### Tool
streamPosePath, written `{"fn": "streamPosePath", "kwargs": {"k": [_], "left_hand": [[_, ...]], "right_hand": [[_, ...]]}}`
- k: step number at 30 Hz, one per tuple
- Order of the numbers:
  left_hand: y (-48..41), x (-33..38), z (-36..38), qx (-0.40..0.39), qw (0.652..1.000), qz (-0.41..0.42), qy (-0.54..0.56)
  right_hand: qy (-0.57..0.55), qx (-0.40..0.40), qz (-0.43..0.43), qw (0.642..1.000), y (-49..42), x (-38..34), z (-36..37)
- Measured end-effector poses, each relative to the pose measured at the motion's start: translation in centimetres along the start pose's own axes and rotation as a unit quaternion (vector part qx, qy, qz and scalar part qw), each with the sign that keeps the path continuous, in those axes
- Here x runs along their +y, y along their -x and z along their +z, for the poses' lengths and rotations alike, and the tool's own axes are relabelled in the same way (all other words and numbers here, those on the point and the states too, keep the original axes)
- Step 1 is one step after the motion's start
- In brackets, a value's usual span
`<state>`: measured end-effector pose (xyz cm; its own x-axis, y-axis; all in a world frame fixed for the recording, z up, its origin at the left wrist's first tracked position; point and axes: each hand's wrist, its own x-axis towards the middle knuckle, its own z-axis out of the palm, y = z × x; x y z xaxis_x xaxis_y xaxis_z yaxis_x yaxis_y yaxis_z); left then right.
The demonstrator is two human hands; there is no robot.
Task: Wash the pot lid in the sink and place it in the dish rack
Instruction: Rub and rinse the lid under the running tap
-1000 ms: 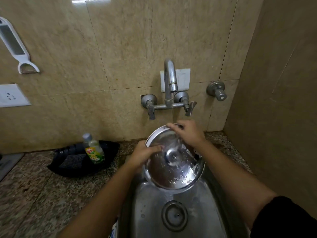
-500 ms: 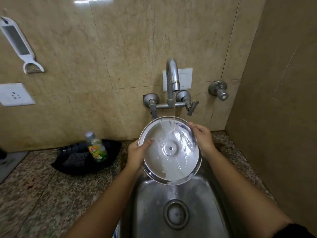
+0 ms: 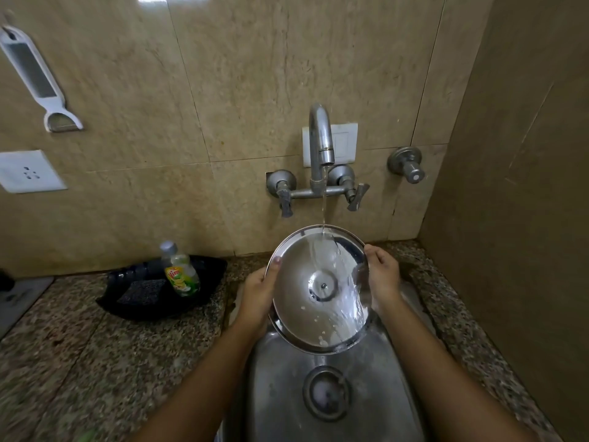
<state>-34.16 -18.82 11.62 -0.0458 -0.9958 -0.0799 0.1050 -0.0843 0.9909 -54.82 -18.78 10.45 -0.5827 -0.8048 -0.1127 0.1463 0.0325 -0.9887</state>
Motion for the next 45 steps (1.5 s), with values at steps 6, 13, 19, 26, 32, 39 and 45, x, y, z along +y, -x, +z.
{"fn": "streamPosePath", "kwargs": {"k": [6,13,19,26,32,39,45], "left_hand": [[-1.5,1.9,-0.3,-0.138,0.985,-0.049,-0.09],[-2.6,2.8,0.3,-0.095,0.995,-0.026,-0.025],[-1.7,0.2,-0.5,-0.007,0.999,-0.031,0.038],[-3.1,2.5,-0.7,-0.172,0.976,-0.077,-0.11],[-3.0,1.5,0.0,-0.063,0.996,-0.001,-0.067],[-3.3,2.1,-0.4,-0.152,0.982,-0.047,-0.099],[-3.1,1.7,-0.4,-0.071,0.995,0.002,-0.076]], "right_hand": [[0.097,-0.119,-0.06,0.986,-0.5,-1.6,0.7],[0.12,-0.144,-0.071,0.98,-1.8,-3.9,1.3],[0.077,-0.056,-0.04,0.995,-0.6,-1.5,0.3],[0.137,-0.174,-0.086,0.971,-0.9,-2.5,2.2],[0.155,-0.204,-0.079,0.963,-2.0,-3.6,2.2],[0.138,-0.232,-0.078,0.96,-1.6,-2.5,2.9],[0.111,-0.22,-0.059,0.967,-2.5,-2.4,2.6]]}}
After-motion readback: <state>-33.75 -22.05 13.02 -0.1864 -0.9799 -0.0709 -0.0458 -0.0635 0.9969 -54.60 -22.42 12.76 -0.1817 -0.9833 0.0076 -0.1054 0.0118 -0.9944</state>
